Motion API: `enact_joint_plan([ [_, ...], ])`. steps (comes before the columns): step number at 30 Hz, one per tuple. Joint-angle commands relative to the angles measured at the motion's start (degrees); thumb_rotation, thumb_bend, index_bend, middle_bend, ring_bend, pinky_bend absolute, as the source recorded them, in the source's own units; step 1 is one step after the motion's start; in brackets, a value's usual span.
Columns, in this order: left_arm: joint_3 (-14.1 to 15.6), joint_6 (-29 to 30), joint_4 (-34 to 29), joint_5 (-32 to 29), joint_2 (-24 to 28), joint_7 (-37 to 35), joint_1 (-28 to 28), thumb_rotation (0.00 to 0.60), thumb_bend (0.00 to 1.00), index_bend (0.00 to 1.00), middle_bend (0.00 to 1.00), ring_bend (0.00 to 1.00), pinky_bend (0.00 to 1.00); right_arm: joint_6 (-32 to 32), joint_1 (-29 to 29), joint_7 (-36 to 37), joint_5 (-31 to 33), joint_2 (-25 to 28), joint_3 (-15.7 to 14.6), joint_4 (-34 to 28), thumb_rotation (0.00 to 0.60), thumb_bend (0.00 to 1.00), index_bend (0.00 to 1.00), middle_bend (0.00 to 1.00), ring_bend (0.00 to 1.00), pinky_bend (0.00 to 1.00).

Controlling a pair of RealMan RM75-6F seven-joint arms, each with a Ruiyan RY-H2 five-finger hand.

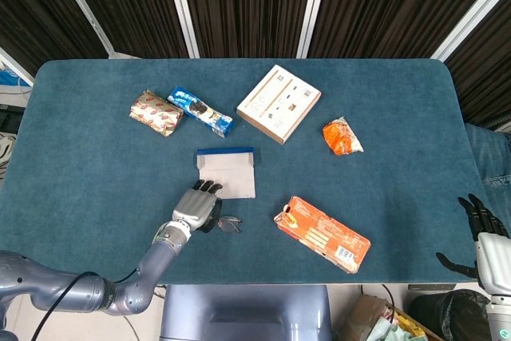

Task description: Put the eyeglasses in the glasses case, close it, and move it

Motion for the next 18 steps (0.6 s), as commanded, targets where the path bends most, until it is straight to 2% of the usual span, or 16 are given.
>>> enact_joint_plan([
  [1, 0.04, 0.06, 0.04, 0.04, -0.08, 0.14, -0.01, 0.600, 0.38, 0.52, 0.11, 0.00, 0.03, -0.01, 0.00, 0.04, -0.01, 0.01, 0.00, 0.01, 0.600, 0.22, 0.09, 0.04, 0.12, 0.16],
  [18, 0.05, 0.36, 0.05, -0.47, -0.42, 1.10, -0.13, 0.600, 0.42, 0.55, 0.12, 0.00, 0.03, -0.23, 0.03, 0.21, 0.15, 0.11, -0.03, -0.14, 0.600, 0.22, 0.09, 0.04, 0.12, 0.16],
])
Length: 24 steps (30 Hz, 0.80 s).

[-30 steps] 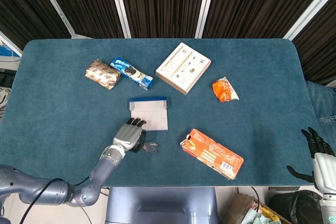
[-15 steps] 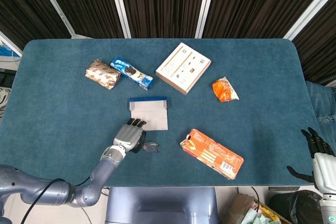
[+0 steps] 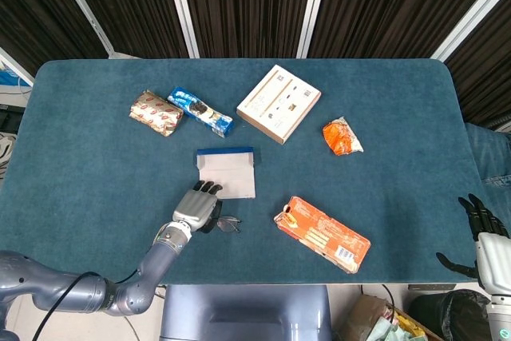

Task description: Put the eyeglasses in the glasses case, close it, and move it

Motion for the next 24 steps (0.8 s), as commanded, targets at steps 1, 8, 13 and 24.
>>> enact_joint_plan([
  [1, 0.01, 0.14, -0.07, -0.06, -0.02, 0.10, 0.01, 0.600, 0.43, 0.55, 0.12, 0.00, 0.03, -0.05, 0.02, 0.00, 0.01, 0.02, 0.00, -0.03, 0.600, 0.22, 0.09, 0.04, 0.12, 0.16],
  [8, -0.05, 0.96, -0.03, -0.28, -0.05, 0.76, 0.00, 0.600, 0.45, 0.56, 0.13, 0.00, 0.03, -0.18, 0.03, 0.31, 0.09, 0.14, -0.01, -0.20, 0.600, 0.22, 0.09, 0.04, 0.12, 0.16],
  [13, -0.25, 1.76, -0.90, -0.88, 0.03, 1.42, -0.02, 0.600, 0.45, 0.56, 0.13, 0.00, 0.02, -0.20, 0.03, 0.31, 0.17, 0.15, 0.01, -0.25, 0.600, 0.22, 0.09, 0.04, 0.12, 0.16],
  [24, -2.14, 8.22, -5.32, -3.56, 0.70, 5.75, -1.01, 0.600, 0.45, 0.57, 0.13, 0.00, 0.02, -0.45, 0.06, 0.67, 0.32, 0.28, -0.01, -0.47, 0.600, 0.22, 0.09, 0.04, 0.12, 0.16],
])
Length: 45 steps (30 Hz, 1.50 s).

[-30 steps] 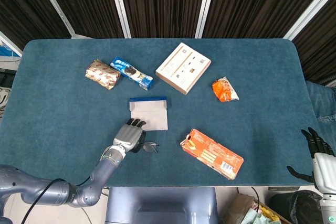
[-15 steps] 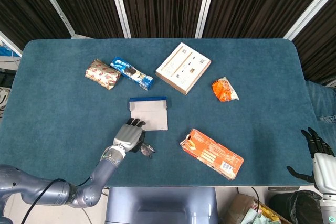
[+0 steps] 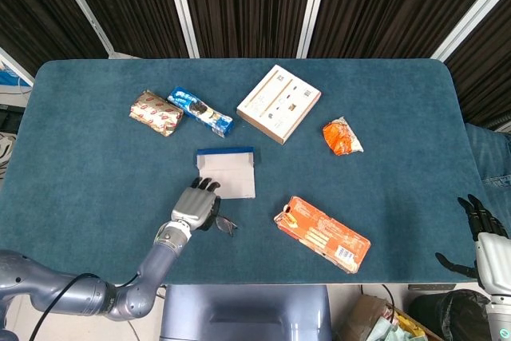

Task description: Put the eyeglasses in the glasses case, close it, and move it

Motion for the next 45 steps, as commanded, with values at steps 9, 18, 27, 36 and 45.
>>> enact_joint_plan([
  [9, -5.53, 9.89, -3.83, -5.10, -1.78, 8.25, -3.30, 0.600, 0.45, 0.58, 0.13, 0.00, 0.01, -0.01, -0.04, 0.06, -0.07, 0.04, -0.08, -0.13, 0.600, 0.22, 0.09, 0.04, 0.12, 0.16],
  [18, -12.85, 13.69, 1.01, -12.73, -6.23, 12.36, -7.02, 0.600, 0.47, 0.58, 0.13, 0.00, 0.01, 0.02, -0.08, -0.05, 0.00, 0.03, -0.10, -0.19, 0.600, 0.22, 0.09, 0.04, 0.12, 0.16],
  [27, -17.89, 15.43, 8.90, -14.92, -10.32, 13.06, -9.56, 0.600, 0.47, 0.58, 0.13, 0.00, 0.00, -0.14, -0.11, 0.13, 0.28, 0.15, -0.09, -0.26, 0.600, 0.23, 0.09, 0.04, 0.12, 0.16],
  [36, -22.38, 15.87, 14.15, -16.41, -13.22, 11.42, -10.08, 0.600, 0.47, 0.58, 0.13, 0.00, 0.00, -0.32, -0.13, -0.02, 0.51, 0.18, -0.14, -0.47, 0.600, 0.23, 0.09, 0.04, 0.12, 0.16],
  [45, -25.89, 13.59, 21.97, -16.80, -16.70, 9.41, -11.41, 0.600, 0.47, 0.58, 0.12, 0.00, 0.00, -0.54, -0.15, 0.01, 0.74, 0.31, -0.20, -0.68, 0.600, 0.23, 0.09, 0.04, 0.12, 0.16],
])
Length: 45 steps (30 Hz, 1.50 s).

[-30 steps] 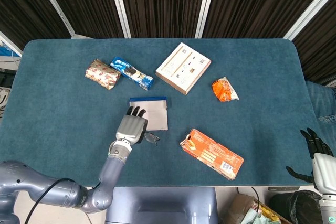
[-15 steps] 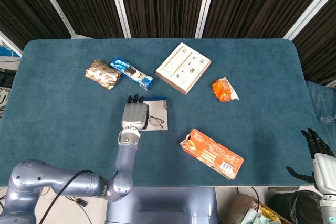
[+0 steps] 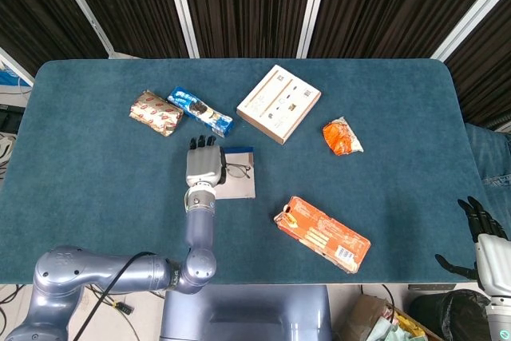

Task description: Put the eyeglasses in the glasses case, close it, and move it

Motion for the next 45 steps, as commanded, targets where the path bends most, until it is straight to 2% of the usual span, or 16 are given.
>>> enact_joint_plan([
  [1, -1.76, -1.45, 2.74, -0.75, -1.57, -0.95, -0.52, 0.600, 0.47, 0.58, 0.11, 0.00, 0.00, -0.04, -0.01, 0.11, 0.13, 0.05, 0.04, -0.06, 0.600, 0.23, 0.09, 0.04, 0.12, 0.16],
  [13, -4.40, -4.72, 8.83, -1.19, -4.54, -1.93, -1.72, 0.600, 0.47, 0.58, 0.11, 0.00, 0.00, -0.01, -0.07, 0.18, 0.23, 0.07, 0.08, -0.12, 0.600, 0.23, 0.09, 0.04, 0.12, 0.16],
  [24, -4.87, -6.45, 15.02, -0.15, -7.13, -2.24, -2.45, 0.600, 0.47, 0.58, 0.10, 0.00, 0.00, -0.03, -0.11, 0.39, 0.33, 0.15, 0.11, -0.18, 0.600, 0.23, 0.09, 0.04, 0.12, 0.16],
  [34, -3.70, -6.67, 19.37, 2.36, -8.83, -1.27, -2.59, 0.600, 0.47, 0.58, 0.10, 0.00, 0.00, -0.21, -0.07, 0.48, 0.39, 0.21, 0.10, -0.24, 0.600, 0.23, 0.09, 0.04, 0.12, 0.16],
  [45, -5.17, -8.25, 22.77, 3.20, -10.27, -1.45, -2.59, 0.600, 0.47, 0.58, 0.10, 0.00, 0.00, -0.34, -0.06, 0.58, 0.43, 0.28, 0.06, -0.22, 0.600, 0.23, 0.09, 0.04, 0.12, 0.16],
])
